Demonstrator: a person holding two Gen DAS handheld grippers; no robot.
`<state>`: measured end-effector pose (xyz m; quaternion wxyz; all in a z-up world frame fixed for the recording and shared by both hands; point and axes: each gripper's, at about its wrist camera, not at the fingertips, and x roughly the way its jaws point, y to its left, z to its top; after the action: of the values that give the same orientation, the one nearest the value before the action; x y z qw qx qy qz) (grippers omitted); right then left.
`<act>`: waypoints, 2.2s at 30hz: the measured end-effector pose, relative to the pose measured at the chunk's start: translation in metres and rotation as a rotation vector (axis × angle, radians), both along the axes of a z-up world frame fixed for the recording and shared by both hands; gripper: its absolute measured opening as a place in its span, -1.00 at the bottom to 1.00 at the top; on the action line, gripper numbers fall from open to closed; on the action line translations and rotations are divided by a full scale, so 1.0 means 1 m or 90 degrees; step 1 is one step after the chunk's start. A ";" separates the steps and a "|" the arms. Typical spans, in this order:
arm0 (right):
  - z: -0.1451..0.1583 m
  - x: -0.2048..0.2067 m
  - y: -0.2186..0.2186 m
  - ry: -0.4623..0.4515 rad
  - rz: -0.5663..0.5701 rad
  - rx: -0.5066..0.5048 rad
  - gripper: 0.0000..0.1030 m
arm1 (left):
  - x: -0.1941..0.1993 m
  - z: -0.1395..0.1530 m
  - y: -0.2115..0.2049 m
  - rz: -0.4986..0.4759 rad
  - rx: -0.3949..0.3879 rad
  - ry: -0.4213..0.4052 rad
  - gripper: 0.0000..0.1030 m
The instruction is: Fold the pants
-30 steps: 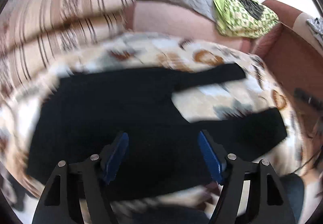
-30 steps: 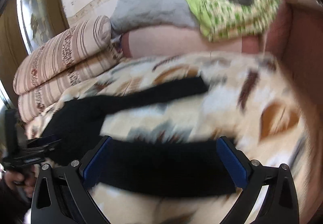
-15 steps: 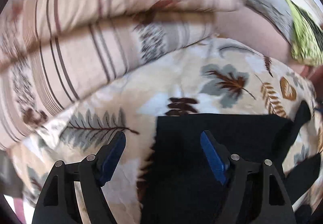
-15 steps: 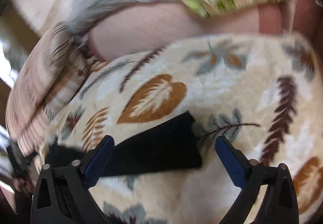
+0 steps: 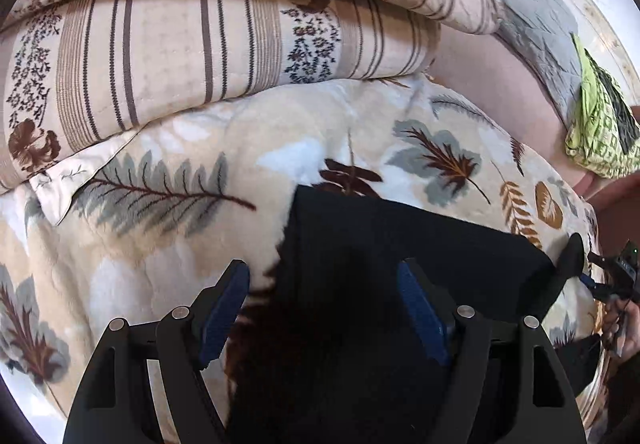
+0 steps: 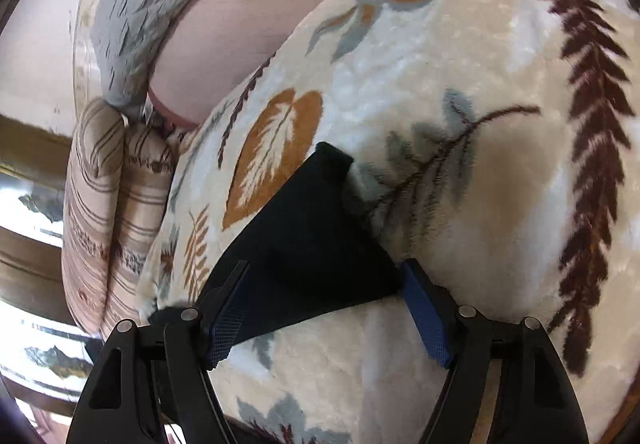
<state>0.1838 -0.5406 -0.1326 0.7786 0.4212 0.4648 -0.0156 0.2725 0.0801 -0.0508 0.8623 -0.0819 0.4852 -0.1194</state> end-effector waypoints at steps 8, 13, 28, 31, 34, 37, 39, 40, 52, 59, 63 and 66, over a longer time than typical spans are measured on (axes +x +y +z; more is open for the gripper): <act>-0.006 -0.008 0.001 -0.043 -0.024 0.063 0.48 | -0.024 -0.006 -0.004 0.008 -0.024 -0.011 0.47; -0.001 -0.008 -0.004 -0.082 -0.082 0.063 -0.92 | -0.035 -0.002 0.007 0.036 -0.064 -0.019 0.47; 0.055 -0.137 -0.005 -0.063 -0.145 0.004 -0.95 | -0.065 0.033 0.022 0.015 -0.084 -0.034 0.47; 0.032 -0.148 -0.009 -0.018 -0.148 -0.007 -0.94 | -0.062 0.038 0.024 0.007 -0.072 -0.037 0.48; 0.031 -0.155 -0.006 0.030 -0.193 -0.117 -0.81 | -0.046 0.044 0.017 -0.015 -0.033 -0.046 0.49; 0.057 -0.163 0.011 -0.019 -0.229 -0.182 -0.69 | -0.023 0.048 0.008 -0.050 0.009 -0.068 0.51; 0.076 -0.168 0.043 -0.089 -0.228 -0.201 -0.36 | -0.004 0.043 0.000 -0.092 0.033 -0.075 0.51; 0.081 -0.169 0.058 -0.121 -0.217 -0.206 -0.19 | 0.004 0.040 -0.003 -0.107 0.053 -0.086 0.51; 0.053 -0.131 0.163 -0.190 -0.015 -0.288 -0.15 | 0.063 -0.019 -0.030 -0.334 0.102 -0.058 0.54; 0.043 -0.133 0.156 -0.174 -0.024 -0.244 -0.15 | 0.036 0.021 -0.020 -0.364 0.043 -0.184 0.15; 0.039 -0.132 0.152 -0.165 -0.029 -0.230 -0.15 | 0.048 0.002 -0.042 -0.413 0.087 -0.127 0.33; 0.038 -0.135 0.149 -0.165 -0.036 -0.225 -0.15 | 0.072 -0.032 -0.041 -0.393 0.135 -0.049 0.24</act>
<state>0.0492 -0.3913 -0.0945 0.8928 0.2893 0.3391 -0.0649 0.3440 0.0387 -0.0824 0.8071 0.1640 0.4636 -0.3267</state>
